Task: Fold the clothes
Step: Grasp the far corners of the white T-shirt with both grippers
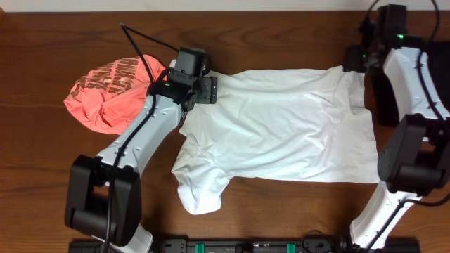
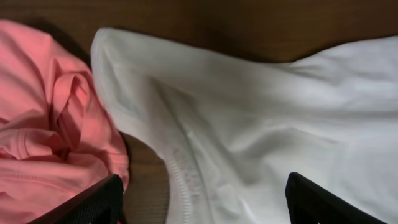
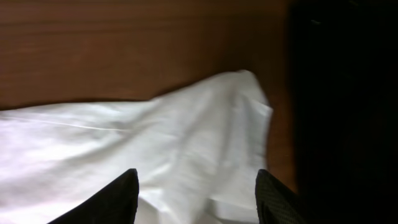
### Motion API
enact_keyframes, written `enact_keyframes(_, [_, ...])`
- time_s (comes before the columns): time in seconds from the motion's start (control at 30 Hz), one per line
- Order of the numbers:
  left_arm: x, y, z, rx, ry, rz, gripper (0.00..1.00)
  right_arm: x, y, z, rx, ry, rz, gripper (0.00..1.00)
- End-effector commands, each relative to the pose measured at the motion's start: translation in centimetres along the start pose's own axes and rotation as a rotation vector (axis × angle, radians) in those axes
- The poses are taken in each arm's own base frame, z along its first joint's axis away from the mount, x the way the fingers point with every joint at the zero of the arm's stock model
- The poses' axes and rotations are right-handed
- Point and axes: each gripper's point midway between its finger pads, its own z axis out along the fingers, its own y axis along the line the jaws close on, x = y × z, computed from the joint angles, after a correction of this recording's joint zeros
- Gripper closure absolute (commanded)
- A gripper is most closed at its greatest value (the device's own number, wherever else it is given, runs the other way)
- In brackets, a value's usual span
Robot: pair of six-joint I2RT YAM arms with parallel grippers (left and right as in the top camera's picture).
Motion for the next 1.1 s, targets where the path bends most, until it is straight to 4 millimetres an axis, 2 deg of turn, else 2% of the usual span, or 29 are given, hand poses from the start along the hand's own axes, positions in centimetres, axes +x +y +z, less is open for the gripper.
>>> enact_keyframes(0.0, [0.8,1.3,1.8,-0.072,0.033,0.026,0.17,-0.3,-1.0,-0.3,-0.012,-0.003,0.027,0.43])
enact_keyframes(0.03, [0.9,1.4,2.2,-0.075,0.040,0.025,0.17,-0.3,-1.0,-0.3,-0.014,-0.002,0.029,0.44])
enact_keyframes(0.1, [1.2,1.8,3.2,-0.082,0.051,0.019,0.24,-0.2,-1.0,-0.3,-0.023,0.000,0.028,0.49])
enact_keyframes(0.13, [1.3,2.0,3.7,-0.086,0.052,0.014,0.29,-0.2,-0.7,-0.3,-0.041,0.000,0.019,0.51])
enact_keyframes(0.2, [1.1,2.5,4.8,-0.090,0.043,0.002,0.48,-0.2,-0.3,-0.3,-0.061,-0.001,0.014,0.57])
enact_keyframes(0.33, [0.1,3.1,6.7,-0.093,-0.008,-0.023,0.69,-0.1,0.2,-0.3,-0.069,0.004,0.008,0.62])
enact_keyframes(0.53, [-0.6,3.4,8.9,-0.091,-0.054,-0.010,0.85,0.6,0.5,-0.3,-0.072,0.033,0.005,0.68])
enact_keyframes(0.67, [0.3,3.4,10.5,-0.093,-0.038,-0.002,0.89,1.0,0.5,-0.3,-0.073,0.051,0.008,0.74])
enact_keyframes(0.8, [1.5,3.4,11.6,-0.096,-0.004,0.002,0.90,1.6,0.5,-0.1,-0.073,0.071,0.011,0.73])
enact_keyframes(1.07, [2.1,3.4,12.1,-0.098,0.014,0.004,0.94,2.6,0.2,2.9,-0.073,0.108,0.024,0.67])
